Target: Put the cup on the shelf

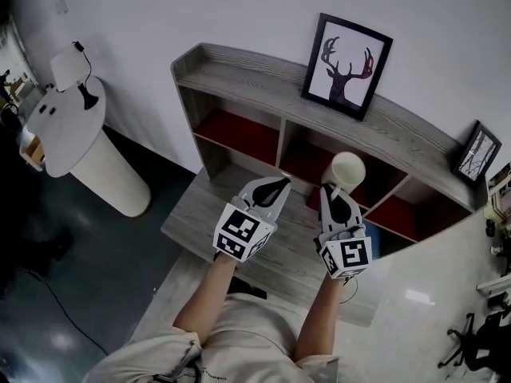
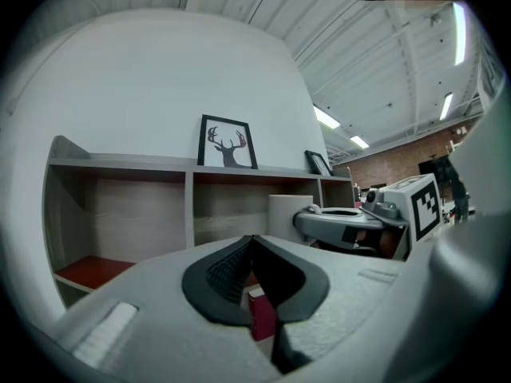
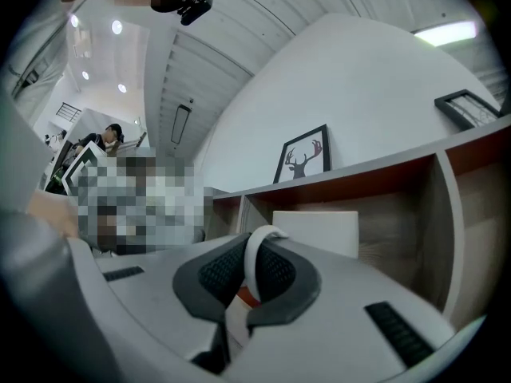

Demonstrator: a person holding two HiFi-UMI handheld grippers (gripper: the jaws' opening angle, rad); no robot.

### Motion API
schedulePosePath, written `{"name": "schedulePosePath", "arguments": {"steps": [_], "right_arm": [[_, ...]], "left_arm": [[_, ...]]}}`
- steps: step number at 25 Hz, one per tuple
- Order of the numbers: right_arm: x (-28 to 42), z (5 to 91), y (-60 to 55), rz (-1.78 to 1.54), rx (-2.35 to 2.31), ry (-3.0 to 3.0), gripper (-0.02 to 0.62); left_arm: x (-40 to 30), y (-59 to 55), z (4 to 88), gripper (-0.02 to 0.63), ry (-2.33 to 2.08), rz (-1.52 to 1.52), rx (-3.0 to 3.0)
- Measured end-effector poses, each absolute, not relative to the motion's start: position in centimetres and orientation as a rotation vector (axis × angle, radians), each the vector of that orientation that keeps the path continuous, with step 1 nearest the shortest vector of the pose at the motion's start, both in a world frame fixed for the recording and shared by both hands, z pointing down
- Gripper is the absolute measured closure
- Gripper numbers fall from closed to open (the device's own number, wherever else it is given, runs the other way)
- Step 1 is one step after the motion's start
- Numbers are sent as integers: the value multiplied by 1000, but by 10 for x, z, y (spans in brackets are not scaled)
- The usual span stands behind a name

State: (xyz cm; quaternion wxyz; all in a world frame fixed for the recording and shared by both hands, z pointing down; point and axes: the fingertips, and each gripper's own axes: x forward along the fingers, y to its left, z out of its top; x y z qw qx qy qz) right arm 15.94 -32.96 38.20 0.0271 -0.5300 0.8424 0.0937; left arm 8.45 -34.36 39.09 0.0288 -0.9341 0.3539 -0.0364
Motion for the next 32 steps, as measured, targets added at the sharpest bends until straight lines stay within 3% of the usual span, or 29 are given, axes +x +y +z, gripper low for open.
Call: {"name": "schedulePosePath", "arguments": {"steps": [14, 32], "right_arm": [[163, 412, -376, 210, -1683, 2577, 580], [168, 435, -416, 84, -1786, 2532, 580]], "left_arm": [[50, -373, 409, 597, 1203, -101, -2881], [105, -413, 420, 597, 999, -70, -3007]]}}
